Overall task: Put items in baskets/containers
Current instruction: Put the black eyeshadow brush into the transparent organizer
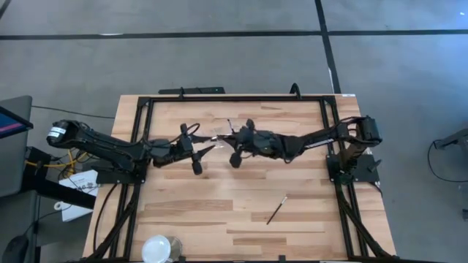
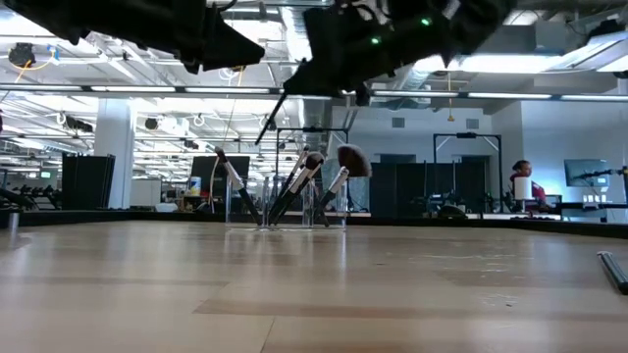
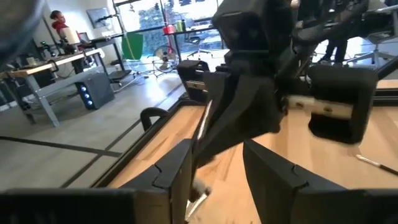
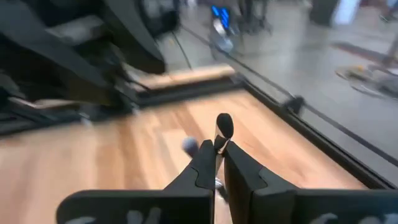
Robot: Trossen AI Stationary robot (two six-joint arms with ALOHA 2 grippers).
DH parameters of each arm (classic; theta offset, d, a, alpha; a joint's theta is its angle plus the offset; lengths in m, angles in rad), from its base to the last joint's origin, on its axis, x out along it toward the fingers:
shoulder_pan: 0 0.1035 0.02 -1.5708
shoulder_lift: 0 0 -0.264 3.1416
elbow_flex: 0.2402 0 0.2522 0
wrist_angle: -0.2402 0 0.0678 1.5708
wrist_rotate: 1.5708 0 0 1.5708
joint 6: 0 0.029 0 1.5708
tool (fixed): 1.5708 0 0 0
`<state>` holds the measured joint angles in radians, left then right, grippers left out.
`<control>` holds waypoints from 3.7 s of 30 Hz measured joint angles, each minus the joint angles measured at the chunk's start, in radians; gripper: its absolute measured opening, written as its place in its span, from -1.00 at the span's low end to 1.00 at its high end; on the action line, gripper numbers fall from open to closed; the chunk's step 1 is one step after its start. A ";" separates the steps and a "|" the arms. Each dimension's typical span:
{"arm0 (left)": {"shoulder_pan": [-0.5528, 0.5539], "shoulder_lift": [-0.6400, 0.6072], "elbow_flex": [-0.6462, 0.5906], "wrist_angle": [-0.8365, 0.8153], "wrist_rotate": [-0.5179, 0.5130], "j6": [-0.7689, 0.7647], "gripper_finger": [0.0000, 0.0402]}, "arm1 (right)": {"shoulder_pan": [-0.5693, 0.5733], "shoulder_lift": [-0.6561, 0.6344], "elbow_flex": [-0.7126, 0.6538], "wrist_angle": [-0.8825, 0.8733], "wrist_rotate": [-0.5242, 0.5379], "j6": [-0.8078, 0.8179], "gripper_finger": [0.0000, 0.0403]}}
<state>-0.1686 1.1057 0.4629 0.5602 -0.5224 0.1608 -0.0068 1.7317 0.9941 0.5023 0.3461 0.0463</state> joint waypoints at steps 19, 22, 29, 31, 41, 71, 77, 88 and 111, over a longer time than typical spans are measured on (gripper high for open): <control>0.012 0.000 -0.001 -0.014 0.003 -0.011 -0.35 | -0.008 0.287 0.297 -0.215 0.043 -0.081 -0.71; 0.012 0.000 -0.001 -0.014 0.003 -0.012 -0.35 | -0.005 0.262 0.294 -0.254 0.046 -0.081 -0.59; 0.012 0.001 -0.001 -0.023 0.003 -0.034 -0.35 | 0.028 0.129 0.295 -0.396 0.046 -0.084 -0.41; 0.012 0.001 -0.001 -0.022 0.003 -0.044 -0.35 | 0.047 0.062 0.295 -0.478 0.046 -0.083 -0.39; 0.012 0.001 -0.001 -0.023 0.003 -0.046 -0.35 | 0.214 -0.273 0.289 -1.153 -0.108 -0.121 -0.37; 0.012 0.000 -0.001 -0.031 0.004 -0.047 -0.35 | 0.579 -0.207 -0.437 -0.542 -0.384 0.437 -0.46; 0.012 0.000 -0.001 -0.030 0.003 -0.047 -0.35 | 0.585 -0.174 -0.433 -0.512 -0.347 0.407 -0.46; 0.013 0.000 -0.001 -0.029 0.003 -0.047 -0.35 | 0.580 -0.268 -0.419 -0.553 -0.290 0.191 -0.46; 0.014 0.011 -0.001 -0.026 0.116 -0.163 -0.35 | 0.543 -0.039 -0.445 -0.244 -0.163 0.156 -0.90</control>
<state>-0.1551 1.1166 0.4622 0.5337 -0.4067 -0.0019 0.5364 1.6932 0.5489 0.2583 0.1833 0.2024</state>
